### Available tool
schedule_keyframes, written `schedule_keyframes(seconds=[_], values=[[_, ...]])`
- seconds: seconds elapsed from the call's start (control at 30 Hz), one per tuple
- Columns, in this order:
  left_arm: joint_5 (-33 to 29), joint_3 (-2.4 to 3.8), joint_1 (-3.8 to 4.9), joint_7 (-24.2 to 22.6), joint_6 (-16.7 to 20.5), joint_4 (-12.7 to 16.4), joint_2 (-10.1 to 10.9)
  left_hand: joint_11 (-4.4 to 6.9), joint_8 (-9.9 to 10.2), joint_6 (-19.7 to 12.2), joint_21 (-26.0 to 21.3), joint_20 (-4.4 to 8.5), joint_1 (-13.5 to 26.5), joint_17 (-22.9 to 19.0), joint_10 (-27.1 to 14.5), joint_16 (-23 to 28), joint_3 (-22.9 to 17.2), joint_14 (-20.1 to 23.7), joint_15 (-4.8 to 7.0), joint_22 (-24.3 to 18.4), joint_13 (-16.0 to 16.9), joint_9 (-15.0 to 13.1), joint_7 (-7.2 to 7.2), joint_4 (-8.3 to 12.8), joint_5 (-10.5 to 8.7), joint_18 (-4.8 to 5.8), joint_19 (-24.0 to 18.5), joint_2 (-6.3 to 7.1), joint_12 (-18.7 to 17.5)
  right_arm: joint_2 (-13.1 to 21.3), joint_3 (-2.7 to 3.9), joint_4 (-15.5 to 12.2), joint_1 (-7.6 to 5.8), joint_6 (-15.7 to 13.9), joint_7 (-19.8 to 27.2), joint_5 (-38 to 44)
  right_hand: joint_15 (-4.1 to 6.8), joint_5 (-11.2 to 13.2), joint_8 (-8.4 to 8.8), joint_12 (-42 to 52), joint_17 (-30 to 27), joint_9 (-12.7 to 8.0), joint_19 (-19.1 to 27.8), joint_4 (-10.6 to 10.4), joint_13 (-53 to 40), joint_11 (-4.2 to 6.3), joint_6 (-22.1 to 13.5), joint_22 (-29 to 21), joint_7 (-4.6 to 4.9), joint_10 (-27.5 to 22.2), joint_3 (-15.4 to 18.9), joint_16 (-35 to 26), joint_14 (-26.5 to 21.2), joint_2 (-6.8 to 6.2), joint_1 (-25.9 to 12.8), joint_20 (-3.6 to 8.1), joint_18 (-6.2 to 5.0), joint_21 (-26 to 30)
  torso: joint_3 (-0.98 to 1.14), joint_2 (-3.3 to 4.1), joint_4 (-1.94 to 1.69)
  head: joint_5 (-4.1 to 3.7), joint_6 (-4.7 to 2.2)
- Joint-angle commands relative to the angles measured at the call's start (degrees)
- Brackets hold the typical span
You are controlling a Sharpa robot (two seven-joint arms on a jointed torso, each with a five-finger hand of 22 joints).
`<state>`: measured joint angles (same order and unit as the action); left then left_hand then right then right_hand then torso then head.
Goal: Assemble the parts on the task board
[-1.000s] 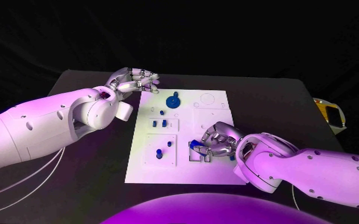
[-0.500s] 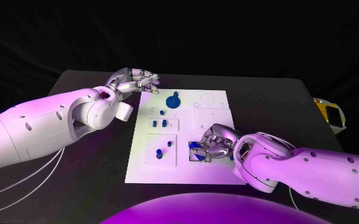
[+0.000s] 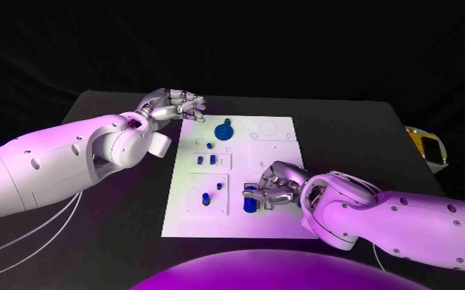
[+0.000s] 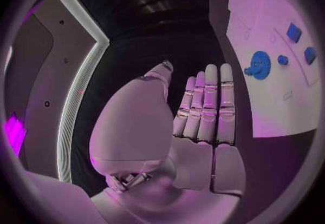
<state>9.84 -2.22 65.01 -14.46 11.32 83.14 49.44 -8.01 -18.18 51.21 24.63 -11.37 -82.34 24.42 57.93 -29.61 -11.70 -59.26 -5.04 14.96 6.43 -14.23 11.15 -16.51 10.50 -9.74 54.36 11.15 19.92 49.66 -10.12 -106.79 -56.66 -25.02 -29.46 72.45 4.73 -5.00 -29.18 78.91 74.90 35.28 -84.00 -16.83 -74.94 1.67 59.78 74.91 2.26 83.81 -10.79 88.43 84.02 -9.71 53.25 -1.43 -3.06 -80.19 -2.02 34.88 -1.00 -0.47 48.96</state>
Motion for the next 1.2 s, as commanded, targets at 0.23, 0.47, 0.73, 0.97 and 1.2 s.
schedule_keyframes(seconds=[0.23,0.47,0.73,0.97,1.2], values=[[0.14,0.04,0.01,0.15,-1.00,0.06,0.05,0.05,-0.30,-0.12,-0.33,-0.09,-0.18,0.10,-0.41,0.33,0.39,0.24,0.02,-0.09,0.04,0.10,0.07,-0.01,0.20,-0.66,0.32,-0.52,0.24,0.43,0.01,-0.79,0.08,0.49,0.53,2.76,0.38,1.25,-0.87,0.07,10.24,-0.38,-2.67,-0.03,-6.05,0.11,-0.57,12.48,-0.03,1.16,11.12,0.26,5.06,4.03,-0.65,0.15,1.09,-0.29,0.06,0.01,-0.03,-0.03,0.07],[0.21,0.04,0.01,0.29,-1.04,0.07,0.17,0.00,-0.29,-0.17,-0.44,-0.12,-0.27,0.14,-0.54,0.40,0.48,0.35,-0.03,-0.16,0.03,0.14,0.13,-0.03,0.19,-0.65,0.28,-0.57,0.22,1.61,0.01,-1.76,0.08,0.61,1.24,3.36,0.42,-0.77,-1.08,0.17,10.50,-0.59,-2.76,0.12,-6.33,0.16,-0.58,12.55,-0.09,1.32,12.93,0.33,5.11,5.61,2.69,0.17,1.14,-0.53,0.04,0.01,0.03,0.02,0.12],[0.23,0.04,0.01,0.45,-1.08,-0.03,0.29,-0.03,-0.29,-0.19,-0.51,-0.14,-0.33,0.16,-0.60,0.45,0.52,0.43,-0.06,-0.20,0.03,0.15,0.15,-0.03,0.19,-0.65,0.26,-0.60,0.22,3.93,0.05,-3.08,-0.06,0.71,2.11,4.56,0.44,-2.08,-1.18,0.41,11.07,-0.77,-2.93,0.26,-6.66,0.18,-0.61,12.68,-0.13,1.49,13.83,0.48,5.22,6.21,5.70,0.19,1.24,-1.02,0.05,-0.04,0.13,0.24,0.23],[0.24,0.04,0.01,0.51,-1.14,-0.13,0.20,-0.05,-0.30,-0.20,-0.58,-0.16,-0.38,0.17,-0.65,0.51,0.56,0.51,-0.09,-0.24,0.04,0.17,0.17,-0.04,0.19,-0.64,0.23,-0.63,0.23,4.12,0.06,-3.59,-0.15,2.30,3.32,3.99,0.51,-2.49,-1.32,0.70,11.38,-0.92,-3.03,0.38,-7.01,0.28,-0.48,12.77,-0.23,1.70,14.63,0.57,5.28,6.63,8.46,0.25,1.30,-1.33,0.05,0.02,0.01,0.03,0.22],[0.25,0.04,0.01,0.57,-1.17,-0.14,0.16,-0.05,-0.30,-0.20,-0.58,-0.16,-0.38,0.17,-0.65,0.51,0.56,0.51,-0.09,-0.24,0.04,0.17,0.17,-0.04,0.19,-0.64,0.23,-0.63,0.23,3.57,0.07,-2.96,-0.17,3.26,3.19,3.75,0.54,-2.63,-1.28,0.71,11.46,-1.15,-3.05,0.42,-7.13,0.31,-0.56,12.79,-0.26,1.74,15.00,0.59,5.29,7.24,11.28,0.28,1.32,-1.42,0.01,0.03,-0.04,-0.13,0.34]])
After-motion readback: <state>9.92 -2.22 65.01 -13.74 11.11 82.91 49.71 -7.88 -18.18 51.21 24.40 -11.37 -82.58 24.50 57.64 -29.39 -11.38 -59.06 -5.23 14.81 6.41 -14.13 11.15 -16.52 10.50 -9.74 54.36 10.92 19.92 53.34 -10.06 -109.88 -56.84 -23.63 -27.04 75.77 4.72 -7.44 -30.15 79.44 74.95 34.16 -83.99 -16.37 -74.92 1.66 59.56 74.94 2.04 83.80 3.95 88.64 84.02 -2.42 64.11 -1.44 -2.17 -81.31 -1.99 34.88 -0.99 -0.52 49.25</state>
